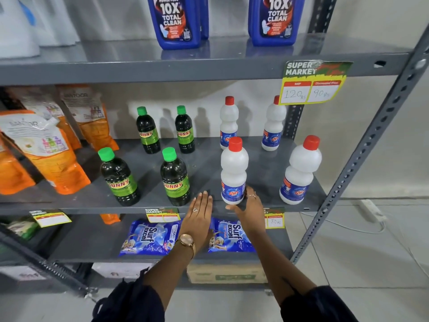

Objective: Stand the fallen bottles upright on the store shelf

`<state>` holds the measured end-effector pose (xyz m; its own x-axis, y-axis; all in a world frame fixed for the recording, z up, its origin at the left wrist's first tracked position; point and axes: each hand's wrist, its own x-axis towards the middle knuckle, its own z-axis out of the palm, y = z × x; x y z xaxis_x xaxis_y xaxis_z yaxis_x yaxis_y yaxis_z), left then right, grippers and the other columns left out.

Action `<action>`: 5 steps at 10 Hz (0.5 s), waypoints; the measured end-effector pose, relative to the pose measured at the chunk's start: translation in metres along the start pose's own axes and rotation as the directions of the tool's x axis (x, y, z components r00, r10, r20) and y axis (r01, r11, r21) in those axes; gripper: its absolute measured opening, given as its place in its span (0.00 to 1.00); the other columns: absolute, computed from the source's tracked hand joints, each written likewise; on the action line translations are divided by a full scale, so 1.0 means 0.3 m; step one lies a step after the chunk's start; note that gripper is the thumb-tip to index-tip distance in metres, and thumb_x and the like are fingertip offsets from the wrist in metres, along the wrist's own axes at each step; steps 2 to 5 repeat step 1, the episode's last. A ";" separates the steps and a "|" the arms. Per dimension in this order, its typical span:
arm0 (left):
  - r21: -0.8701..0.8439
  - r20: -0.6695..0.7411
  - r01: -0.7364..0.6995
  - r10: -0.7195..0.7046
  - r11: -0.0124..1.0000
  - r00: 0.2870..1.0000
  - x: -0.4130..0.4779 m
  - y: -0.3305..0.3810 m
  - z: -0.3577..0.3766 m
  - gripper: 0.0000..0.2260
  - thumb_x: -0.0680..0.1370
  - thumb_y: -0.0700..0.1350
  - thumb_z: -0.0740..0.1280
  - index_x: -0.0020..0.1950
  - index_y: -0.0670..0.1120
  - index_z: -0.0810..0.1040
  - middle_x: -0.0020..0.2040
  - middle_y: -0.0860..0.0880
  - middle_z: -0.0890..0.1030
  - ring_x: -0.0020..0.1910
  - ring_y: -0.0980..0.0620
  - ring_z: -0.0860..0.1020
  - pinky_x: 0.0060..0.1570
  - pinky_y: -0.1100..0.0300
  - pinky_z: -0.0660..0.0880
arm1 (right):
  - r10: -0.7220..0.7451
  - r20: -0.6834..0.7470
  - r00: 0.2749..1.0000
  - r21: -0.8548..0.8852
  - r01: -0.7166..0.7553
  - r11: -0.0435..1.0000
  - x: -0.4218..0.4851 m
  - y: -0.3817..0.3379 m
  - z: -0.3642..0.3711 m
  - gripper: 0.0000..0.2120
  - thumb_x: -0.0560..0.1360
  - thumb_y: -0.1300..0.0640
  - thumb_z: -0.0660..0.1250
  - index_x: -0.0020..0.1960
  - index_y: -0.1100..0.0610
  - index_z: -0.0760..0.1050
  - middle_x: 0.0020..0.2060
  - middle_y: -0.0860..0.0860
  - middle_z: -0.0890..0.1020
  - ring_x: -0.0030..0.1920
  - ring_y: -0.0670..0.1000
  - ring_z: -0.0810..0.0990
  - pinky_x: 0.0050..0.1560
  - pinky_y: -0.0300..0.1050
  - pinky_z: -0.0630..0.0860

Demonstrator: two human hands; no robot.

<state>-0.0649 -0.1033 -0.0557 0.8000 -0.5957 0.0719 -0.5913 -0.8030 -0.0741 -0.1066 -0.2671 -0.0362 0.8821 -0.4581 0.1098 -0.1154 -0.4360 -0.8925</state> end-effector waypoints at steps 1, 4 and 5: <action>-0.114 -0.015 -0.054 0.052 0.992 0.999 -0.010 -0.009 -0.025 0.44 0.70 0.50 0.70 0.73 0.40 0.42 0.75 0.40 0.47 0.74 0.41 0.51 0.71 0.52 0.44 | 0.003 0.004 1.000 0.093 -0.004 0.996 -0.024 -0.029 -0.021 0.36 0.66 0.57 0.77 0.69 0.54 0.65 0.62 0.48 0.73 0.60 0.47 0.73 0.57 0.41 0.72; -0.114 -0.015 -0.054 0.052 0.992 0.999 -0.010 -0.009 -0.025 0.44 0.70 0.50 0.70 0.73 0.40 0.42 0.75 0.40 0.47 0.74 0.41 0.51 0.71 0.52 0.44 | 0.003 0.004 1.000 0.093 -0.004 0.996 -0.024 -0.029 -0.021 0.36 0.66 0.57 0.77 0.69 0.54 0.65 0.62 0.48 0.73 0.60 0.47 0.73 0.57 0.41 0.72; -0.114 -0.015 -0.054 0.052 0.992 0.999 -0.010 -0.009 -0.025 0.44 0.70 0.50 0.70 0.73 0.40 0.42 0.75 0.40 0.47 0.74 0.41 0.51 0.71 0.52 0.44 | 0.003 0.004 1.000 0.093 -0.004 0.996 -0.024 -0.029 -0.021 0.36 0.66 0.57 0.77 0.69 0.54 0.65 0.62 0.48 0.73 0.60 0.47 0.73 0.57 0.41 0.72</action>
